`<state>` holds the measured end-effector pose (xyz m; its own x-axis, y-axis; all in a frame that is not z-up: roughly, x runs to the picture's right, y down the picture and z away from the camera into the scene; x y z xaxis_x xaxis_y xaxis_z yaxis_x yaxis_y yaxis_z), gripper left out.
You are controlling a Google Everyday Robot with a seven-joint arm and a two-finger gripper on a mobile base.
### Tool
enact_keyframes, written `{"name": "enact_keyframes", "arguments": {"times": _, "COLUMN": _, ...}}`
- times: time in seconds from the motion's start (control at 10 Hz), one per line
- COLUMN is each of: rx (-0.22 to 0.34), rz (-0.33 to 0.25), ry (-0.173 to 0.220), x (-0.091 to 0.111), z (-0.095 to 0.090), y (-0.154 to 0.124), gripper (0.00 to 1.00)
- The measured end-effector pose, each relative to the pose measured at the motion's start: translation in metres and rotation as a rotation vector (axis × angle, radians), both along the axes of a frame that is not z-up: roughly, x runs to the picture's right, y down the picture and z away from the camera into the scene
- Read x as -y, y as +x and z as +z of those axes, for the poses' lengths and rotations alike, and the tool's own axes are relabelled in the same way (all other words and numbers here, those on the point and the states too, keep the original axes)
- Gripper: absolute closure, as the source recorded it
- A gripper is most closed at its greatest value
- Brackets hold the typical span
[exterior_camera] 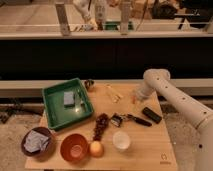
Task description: Place pepper in paper cup
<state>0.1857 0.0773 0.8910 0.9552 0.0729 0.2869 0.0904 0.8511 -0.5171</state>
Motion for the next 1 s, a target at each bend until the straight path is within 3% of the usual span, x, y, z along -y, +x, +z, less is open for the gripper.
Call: {"name": "enact_keyframes", "arguments": {"times": 1.0, "rx": 0.047, "rz": -0.020, "ry": -0.002, "x": -0.010, "z": 0.024, "y": -0.019, "gripper": 0.20}}
